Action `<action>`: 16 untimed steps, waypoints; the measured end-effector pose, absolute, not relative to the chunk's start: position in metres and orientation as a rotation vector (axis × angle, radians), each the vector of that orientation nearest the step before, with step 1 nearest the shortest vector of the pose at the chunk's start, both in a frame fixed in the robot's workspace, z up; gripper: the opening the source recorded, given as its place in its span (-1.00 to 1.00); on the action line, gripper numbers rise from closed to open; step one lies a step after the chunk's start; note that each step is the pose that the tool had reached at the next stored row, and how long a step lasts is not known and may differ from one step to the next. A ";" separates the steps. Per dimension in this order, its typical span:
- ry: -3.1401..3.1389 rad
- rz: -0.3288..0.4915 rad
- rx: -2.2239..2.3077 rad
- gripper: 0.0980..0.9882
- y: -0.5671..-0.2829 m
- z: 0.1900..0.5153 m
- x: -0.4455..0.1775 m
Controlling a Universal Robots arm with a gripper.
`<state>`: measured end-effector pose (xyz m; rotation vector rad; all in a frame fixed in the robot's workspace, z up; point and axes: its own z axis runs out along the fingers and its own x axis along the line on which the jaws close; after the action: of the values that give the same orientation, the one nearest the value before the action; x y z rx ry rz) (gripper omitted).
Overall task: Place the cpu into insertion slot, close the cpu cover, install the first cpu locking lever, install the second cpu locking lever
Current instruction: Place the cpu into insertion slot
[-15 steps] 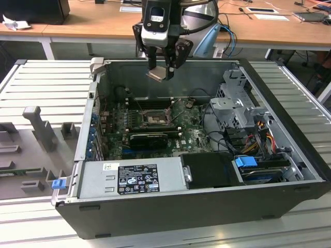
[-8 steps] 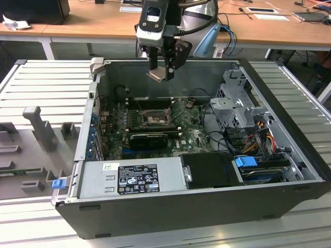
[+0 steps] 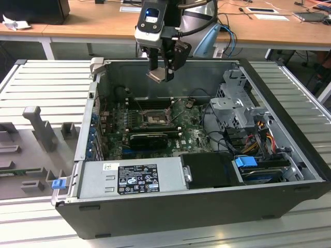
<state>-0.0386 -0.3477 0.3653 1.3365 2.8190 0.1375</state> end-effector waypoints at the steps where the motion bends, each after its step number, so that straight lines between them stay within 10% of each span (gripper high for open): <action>1: 2.819 0.137 1.337 0.00 -0.348 0.365 -0.039; 16: 2.806 0.137 1.363 0.00 -0.348 0.364 -0.039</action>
<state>-0.0386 -0.3477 0.3643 1.3632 2.8055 0.1370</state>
